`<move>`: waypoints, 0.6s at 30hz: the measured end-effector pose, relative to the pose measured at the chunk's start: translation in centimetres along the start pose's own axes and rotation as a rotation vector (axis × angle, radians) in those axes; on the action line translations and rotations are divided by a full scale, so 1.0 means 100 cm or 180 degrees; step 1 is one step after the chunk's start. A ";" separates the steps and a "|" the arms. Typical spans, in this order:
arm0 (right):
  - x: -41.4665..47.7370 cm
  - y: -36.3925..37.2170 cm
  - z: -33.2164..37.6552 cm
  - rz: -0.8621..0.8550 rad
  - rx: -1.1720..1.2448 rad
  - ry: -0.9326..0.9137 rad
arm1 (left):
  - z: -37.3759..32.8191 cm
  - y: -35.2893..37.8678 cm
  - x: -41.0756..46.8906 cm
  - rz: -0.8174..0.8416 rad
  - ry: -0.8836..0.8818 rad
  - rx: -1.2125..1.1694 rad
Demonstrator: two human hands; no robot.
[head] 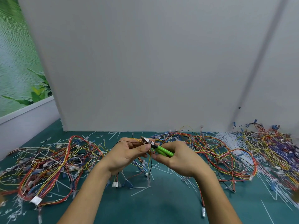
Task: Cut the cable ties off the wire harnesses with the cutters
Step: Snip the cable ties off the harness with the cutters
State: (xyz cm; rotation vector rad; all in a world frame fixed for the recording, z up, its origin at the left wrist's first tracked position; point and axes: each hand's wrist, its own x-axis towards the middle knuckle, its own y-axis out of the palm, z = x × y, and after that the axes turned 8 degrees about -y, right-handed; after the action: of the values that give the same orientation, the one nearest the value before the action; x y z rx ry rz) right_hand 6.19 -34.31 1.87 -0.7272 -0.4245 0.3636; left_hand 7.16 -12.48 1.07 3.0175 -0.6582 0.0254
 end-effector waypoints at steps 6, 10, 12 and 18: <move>0.001 -0.002 -0.003 -0.0068 -0.0208 0.0123 | -0.002 -0.004 0.000 -0.0358 0.0109 0.0797; 0.002 -0.002 -0.004 -0.0094 -0.0252 0.0196 | -0.003 -0.005 -0.001 -0.0318 0.0179 0.1244; 0.002 -0.003 -0.005 -0.0033 -0.0248 0.0228 | -0.002 -0.006 -0.001 -0.0324 0.0175 0.1427; -0.005 -0.012 0.000 0.0296 0.0172 0.0415 | 0.003 -0.011 0.002 -0.0360 0.0074 0.1944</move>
State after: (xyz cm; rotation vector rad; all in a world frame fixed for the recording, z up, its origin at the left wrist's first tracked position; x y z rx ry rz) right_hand 5.99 -35.39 2.56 -0.7148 -0.2575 0.4112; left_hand 7.77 -11.61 0.68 3.6230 -0.5559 0.3108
